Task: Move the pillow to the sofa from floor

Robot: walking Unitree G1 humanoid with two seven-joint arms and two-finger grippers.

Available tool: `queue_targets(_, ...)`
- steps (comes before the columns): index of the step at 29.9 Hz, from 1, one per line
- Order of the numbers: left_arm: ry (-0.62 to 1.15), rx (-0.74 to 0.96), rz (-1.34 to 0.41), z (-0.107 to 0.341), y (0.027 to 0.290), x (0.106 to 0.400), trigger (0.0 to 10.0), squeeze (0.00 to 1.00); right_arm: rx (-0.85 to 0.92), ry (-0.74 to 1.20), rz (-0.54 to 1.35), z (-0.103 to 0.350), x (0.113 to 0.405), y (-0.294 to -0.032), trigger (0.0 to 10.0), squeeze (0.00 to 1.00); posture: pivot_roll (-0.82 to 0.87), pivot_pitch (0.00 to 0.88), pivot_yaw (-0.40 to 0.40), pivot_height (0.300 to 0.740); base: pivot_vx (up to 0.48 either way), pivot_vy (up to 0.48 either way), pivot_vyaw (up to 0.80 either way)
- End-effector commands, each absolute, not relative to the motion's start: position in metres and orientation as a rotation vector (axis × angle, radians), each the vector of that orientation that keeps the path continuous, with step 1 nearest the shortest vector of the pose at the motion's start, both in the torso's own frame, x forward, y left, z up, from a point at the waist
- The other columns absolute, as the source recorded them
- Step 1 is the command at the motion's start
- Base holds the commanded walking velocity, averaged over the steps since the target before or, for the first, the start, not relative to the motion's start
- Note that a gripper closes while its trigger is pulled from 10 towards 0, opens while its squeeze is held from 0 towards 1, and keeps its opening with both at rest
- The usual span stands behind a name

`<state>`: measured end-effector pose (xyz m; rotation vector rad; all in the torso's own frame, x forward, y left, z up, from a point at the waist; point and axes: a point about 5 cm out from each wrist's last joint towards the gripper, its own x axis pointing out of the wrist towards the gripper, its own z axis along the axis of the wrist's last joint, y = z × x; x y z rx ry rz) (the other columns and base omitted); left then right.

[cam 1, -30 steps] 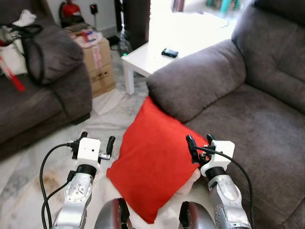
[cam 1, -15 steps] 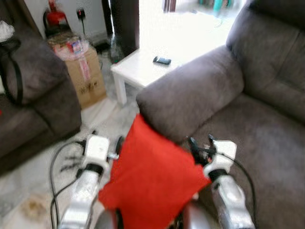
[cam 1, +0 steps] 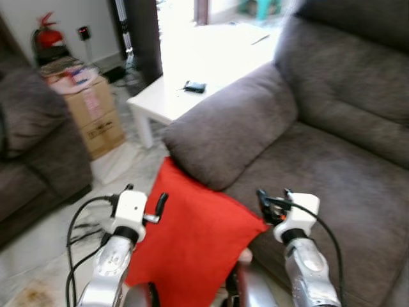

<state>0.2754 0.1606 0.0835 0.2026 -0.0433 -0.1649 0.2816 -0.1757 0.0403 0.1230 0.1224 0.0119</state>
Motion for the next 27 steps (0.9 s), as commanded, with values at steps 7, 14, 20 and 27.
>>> queue_targets(7,0.008,0.213,-0.160,0.074,0.167,0.270,10.0,0.00,0.181,0.155,-0.009,0.032,0.280,-0.172,10.0,0.00,0.03,0.090,-0.014,0.600,0.000,0.000,0.00)
queue_targets(14,0.015,0.226,-0.128,0.071,0.169,0.267,10.0,0.00,0.191,0.118,0.029,0.037,0.281,-0.166,10.0,0.00,0.03,0.091,-0.012,0.600,0.000,0.000,0.00)
queue_targets(20,0.014,0.228,-0.116,0.071,0.172,0.266,10.0,0.00,0.173,0.138,0.069,0.034,0.280,-0.162,10.0,0.00,0.03,0.093,-0.012,0.600,0.000,0.000,0.00)
queue_targets(27,0.012,0.229,-0.113,0.071,0.171,0.266,10.0,0.00,0.178,0.144,0.081,0.033,0.280,-0.159,10.0,0.00,0.03,0.093,-0.012,0.574,0.000,0.000,0.00)
